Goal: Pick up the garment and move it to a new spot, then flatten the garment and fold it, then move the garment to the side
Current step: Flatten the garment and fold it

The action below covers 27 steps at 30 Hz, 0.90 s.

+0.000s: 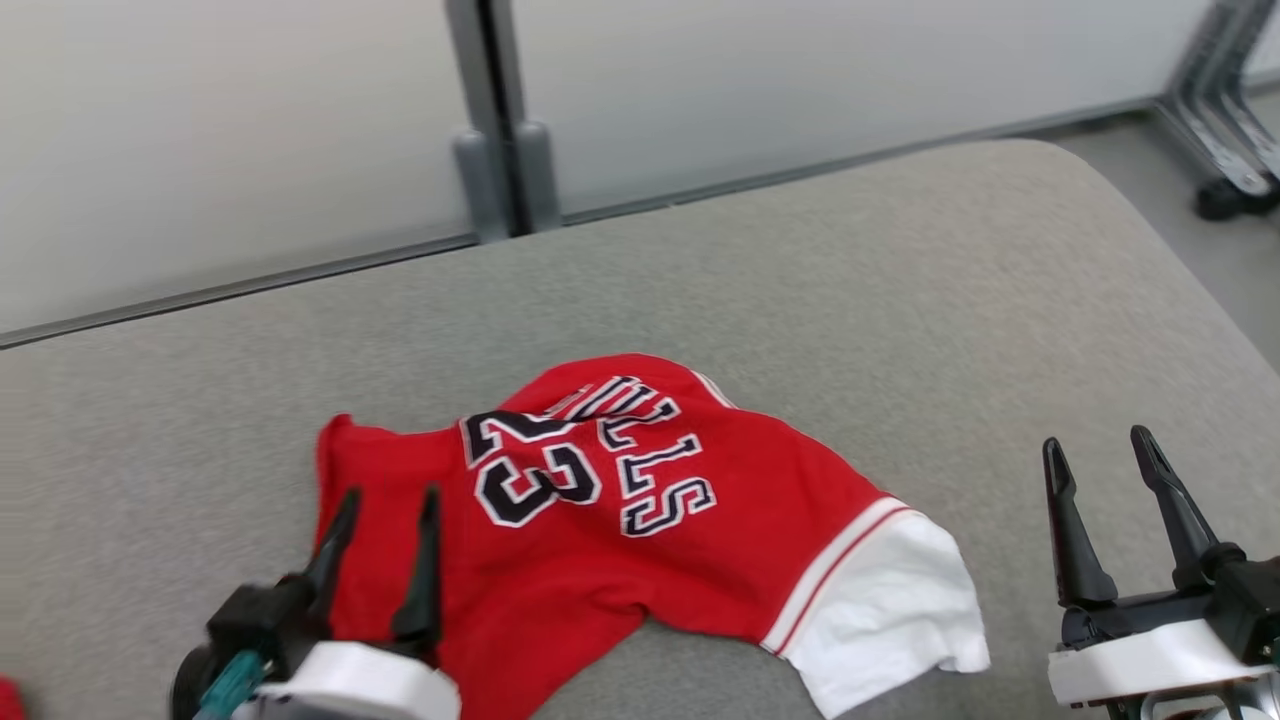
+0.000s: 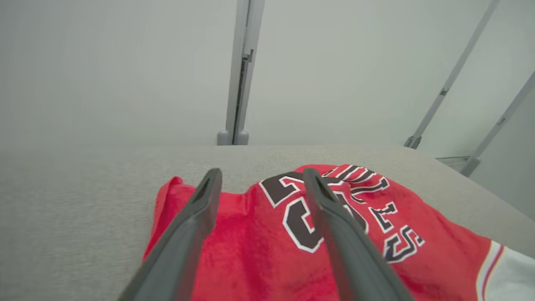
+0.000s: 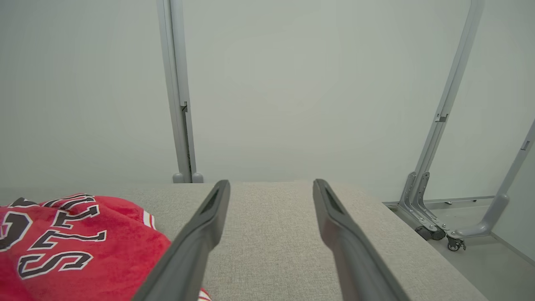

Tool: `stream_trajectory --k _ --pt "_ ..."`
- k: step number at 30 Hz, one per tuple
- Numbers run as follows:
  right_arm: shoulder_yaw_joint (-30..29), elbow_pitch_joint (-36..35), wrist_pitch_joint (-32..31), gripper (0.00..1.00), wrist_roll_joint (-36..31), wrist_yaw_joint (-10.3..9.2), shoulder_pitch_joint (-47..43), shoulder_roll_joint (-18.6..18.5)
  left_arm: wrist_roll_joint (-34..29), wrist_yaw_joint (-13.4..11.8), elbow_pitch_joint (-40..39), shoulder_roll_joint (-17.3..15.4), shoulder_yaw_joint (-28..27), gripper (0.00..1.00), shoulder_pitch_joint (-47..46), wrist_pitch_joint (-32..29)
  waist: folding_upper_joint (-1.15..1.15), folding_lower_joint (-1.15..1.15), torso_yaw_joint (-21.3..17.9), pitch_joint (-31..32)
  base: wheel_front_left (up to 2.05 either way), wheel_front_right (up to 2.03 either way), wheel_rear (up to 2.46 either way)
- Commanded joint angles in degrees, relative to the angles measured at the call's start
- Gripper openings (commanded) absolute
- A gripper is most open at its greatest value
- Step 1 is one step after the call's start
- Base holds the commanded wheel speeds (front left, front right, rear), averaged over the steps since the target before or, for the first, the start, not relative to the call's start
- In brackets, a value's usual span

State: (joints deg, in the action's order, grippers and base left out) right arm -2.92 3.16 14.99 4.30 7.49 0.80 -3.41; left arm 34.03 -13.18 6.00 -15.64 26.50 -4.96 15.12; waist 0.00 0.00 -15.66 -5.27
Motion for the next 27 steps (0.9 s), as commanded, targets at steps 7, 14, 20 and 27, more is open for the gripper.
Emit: stream_trajectory --k 7,14,20,27 --pt "0.02 2.01 0.3 1.0 -0.51 0.01 -2.12 -0.63 -8.74 1.86 -2.31 2.71 -13.55 1.0 11.32 0.0 0.0 0.0 10.31 5.29 0.0 0.0 0.0" --pt "0.03 4.87 0.3 1.0 -0.78 0.01 -3.86 -0.5 -15.32 7.26 -1.89 6.21 -19.85 1.0 16.31 0.02 0.0 0.0 15.1 6.82 0.0 0.0 0.0" --pt "0.26 5.99 0.3 1.0 -0.28 0.01 -4.52 -0.1 -18.69 11.2 -1.62 9.03 -23.75 1.0 18.16 0.01 0.0 0.0 16.23 7.74 0.0 0.0 0.0" --pt "0.84 6.36 0.3 1.0 0.02 0.01 -4.48 0.21 -20.74 13.77 -1.77 11.21 -27.52 1.0 18.89 0.01 0.0 0.0 15.73 8.29 0.0 0.0 0.0"
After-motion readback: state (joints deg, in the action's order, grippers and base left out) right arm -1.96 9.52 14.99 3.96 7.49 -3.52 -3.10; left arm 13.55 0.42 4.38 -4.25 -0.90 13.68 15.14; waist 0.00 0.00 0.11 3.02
